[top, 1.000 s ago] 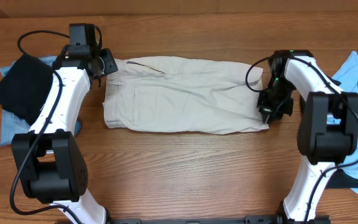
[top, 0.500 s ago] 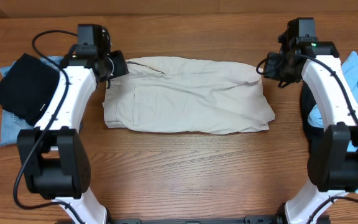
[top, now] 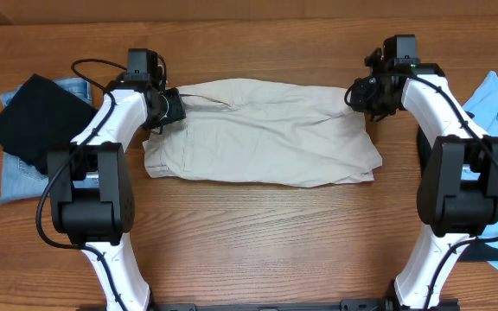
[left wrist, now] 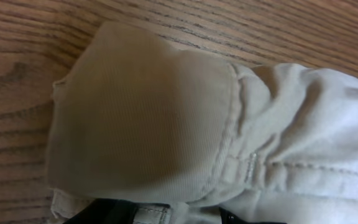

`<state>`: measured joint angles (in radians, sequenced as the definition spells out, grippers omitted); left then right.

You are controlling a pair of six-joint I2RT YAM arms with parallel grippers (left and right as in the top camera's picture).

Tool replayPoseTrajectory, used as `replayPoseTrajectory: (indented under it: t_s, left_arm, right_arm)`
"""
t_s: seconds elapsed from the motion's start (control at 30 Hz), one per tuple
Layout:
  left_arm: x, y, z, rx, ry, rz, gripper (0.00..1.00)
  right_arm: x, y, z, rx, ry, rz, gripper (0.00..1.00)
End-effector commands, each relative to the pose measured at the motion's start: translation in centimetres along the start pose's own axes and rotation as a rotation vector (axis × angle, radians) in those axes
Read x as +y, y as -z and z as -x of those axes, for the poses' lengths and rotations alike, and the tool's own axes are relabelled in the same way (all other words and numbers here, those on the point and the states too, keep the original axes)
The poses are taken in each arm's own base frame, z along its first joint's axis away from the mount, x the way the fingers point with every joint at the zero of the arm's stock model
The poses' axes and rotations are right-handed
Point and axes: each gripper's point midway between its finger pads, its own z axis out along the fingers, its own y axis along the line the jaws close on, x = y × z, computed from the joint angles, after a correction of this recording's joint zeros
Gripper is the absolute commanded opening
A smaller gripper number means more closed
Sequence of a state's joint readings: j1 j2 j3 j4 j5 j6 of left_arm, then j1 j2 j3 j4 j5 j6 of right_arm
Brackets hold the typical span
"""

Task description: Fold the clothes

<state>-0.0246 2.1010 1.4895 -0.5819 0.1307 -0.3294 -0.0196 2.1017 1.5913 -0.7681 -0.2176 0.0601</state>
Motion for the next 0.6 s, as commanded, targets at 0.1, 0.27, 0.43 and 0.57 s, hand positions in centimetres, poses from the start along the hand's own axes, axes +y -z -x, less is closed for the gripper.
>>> replayPoseTrajectory:
  t_s: [0.1, 0.27, 0.43, 0.57]
  left_arm:
    - [0.2, -0.8, 0.1, 0.008, -0.008, 0.014, 0.45]
    - [0.3, -0.8, -0.3, 0.022, -0.007, 0.018, 0.44]
    - [0.3, -0.8, -0.3, 0.024, -0.007, 0.019, 0.42]
    - [0.4, -0.8, -0.5, 0.03, -0.005, 0.021, 0.41]
  right_arm:
    - [0.2, 0.6, 1.7, -0.064, 0.007, 0.021, 0.04]
    - [-3.3, 1.6, 5.5, -0.224, -0.136, -0.078, 0.04]
    - [-5.0, 2.4, 7.5, -0.319, -0.188, -0.117, 0.05]
    - [-5.6, 2.0, 7.2, -0.308, -0.194, -0.141, 0.17]
